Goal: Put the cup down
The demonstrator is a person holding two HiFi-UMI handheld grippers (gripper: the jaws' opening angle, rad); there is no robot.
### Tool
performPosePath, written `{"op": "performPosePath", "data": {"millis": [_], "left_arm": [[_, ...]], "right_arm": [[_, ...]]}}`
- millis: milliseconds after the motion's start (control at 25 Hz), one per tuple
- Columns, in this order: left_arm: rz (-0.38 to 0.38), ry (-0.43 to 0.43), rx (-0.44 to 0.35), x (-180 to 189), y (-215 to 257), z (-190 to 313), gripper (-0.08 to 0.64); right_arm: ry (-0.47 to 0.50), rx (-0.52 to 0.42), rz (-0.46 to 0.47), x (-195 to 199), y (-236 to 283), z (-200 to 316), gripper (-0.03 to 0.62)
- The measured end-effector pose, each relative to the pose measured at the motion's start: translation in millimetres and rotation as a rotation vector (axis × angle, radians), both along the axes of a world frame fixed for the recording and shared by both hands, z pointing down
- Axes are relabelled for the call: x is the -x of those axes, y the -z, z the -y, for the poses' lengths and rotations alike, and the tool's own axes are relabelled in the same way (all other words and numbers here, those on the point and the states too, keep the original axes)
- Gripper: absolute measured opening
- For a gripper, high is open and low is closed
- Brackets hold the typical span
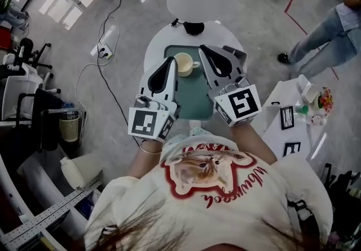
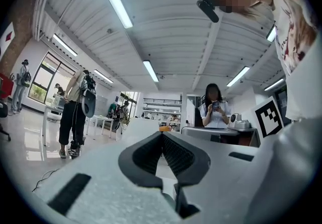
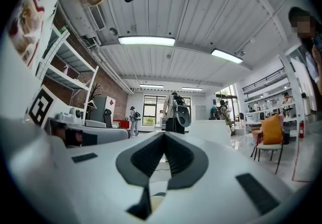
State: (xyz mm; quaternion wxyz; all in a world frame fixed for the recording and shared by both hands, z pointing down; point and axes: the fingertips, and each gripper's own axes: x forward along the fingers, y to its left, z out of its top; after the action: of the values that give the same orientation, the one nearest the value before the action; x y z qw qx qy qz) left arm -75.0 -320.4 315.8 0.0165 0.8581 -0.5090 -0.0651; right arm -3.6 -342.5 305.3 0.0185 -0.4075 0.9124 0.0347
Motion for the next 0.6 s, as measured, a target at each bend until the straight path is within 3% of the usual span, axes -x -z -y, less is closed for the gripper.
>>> {"op": "performPosePath", "data": {"millis": [600], "left_arm": [[-0.023,0.010,-0.004,24.6,4.4,-98.6,0.014]], "right_arm": [[-0.011,0.020,0.007,18.6,-0.5,-95.3,0.028]]}}
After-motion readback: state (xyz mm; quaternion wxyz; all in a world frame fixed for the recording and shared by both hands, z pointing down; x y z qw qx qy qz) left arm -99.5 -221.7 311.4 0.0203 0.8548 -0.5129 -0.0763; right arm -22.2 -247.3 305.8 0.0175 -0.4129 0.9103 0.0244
